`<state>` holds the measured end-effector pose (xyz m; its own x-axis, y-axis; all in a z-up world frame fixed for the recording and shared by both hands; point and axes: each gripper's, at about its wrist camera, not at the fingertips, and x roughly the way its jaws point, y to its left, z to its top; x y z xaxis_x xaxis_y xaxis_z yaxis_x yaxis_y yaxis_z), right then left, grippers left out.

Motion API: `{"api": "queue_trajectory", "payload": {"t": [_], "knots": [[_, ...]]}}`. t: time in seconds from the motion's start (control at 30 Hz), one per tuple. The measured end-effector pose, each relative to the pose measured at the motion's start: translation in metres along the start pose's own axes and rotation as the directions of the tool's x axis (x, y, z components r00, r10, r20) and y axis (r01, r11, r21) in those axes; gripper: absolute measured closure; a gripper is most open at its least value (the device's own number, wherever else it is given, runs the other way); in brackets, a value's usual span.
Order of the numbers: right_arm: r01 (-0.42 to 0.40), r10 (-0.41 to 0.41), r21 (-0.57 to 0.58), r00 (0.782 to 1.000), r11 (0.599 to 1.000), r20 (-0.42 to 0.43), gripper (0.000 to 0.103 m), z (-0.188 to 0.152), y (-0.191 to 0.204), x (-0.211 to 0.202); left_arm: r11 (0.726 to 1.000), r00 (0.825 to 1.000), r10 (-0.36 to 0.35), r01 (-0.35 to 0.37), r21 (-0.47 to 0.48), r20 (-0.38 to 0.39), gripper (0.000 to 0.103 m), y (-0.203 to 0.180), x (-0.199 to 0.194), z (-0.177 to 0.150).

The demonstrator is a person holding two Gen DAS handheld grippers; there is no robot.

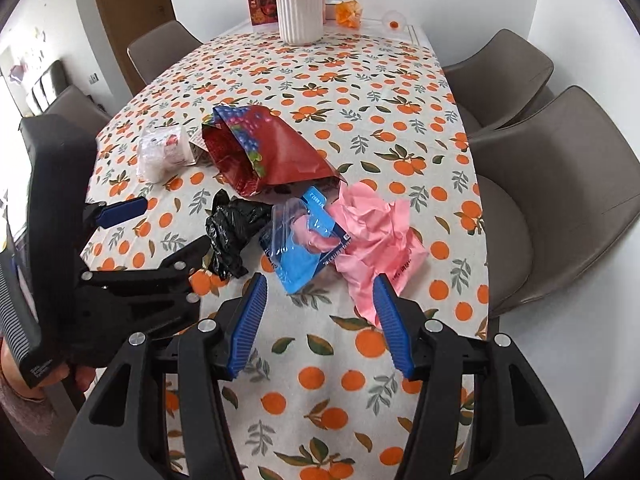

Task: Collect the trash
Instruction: 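Raise both open tools from the bin back toward the table, then grasp the black plastic bag with the left tool while the right tool grasps the blue packet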

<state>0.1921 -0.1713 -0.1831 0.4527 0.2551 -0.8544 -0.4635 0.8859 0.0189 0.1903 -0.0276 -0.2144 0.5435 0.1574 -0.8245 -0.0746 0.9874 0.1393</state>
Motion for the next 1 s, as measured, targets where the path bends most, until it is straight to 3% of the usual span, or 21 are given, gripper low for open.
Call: {"api": "queue_trajectory", "payload": {"t": [0.57,0.63,0.67,0.7,1.0], "knots": [[0.067,-0.065,0.038,0.997,0.997,-0.034,0.050,0.005,0.005,0.016,0.987,0.992,-0.128,0.129,0.093,-0.013,0.023,-0.013,0.033,0.011],[0.072,-0.070,0.042,0.997,0.997,-0.034,0.050,0.005,0.004,0.015,0.985,0.988,-0.151,0.152,0.085,-0.020,0.039,-0.012,0.036,0.010],[0.074,-0.072,0.041,0.997,0.996,-0.036,0.050,0.005,0.004,0.015,0.983,0.986,-0.161,0.164,0.082,-0.037,0.060,-0.012,0.038,0.008],[0.076,-0.074,0.040,0.997,0.996,-0.037,0.050,0.004,0.003,0.015,0.983,0.986,-0.158,0.163,0.082,-0.060,0.069,-0.013,0.043,0.007],[0.072,-0.071,0.034,0.996,0.997,-0.056,0.050,0.000,0.007,0.033,0.981,0.982,-0.184,0.187,0.060,-0.048,0.083,0.000,0.040,-0.001]]}}
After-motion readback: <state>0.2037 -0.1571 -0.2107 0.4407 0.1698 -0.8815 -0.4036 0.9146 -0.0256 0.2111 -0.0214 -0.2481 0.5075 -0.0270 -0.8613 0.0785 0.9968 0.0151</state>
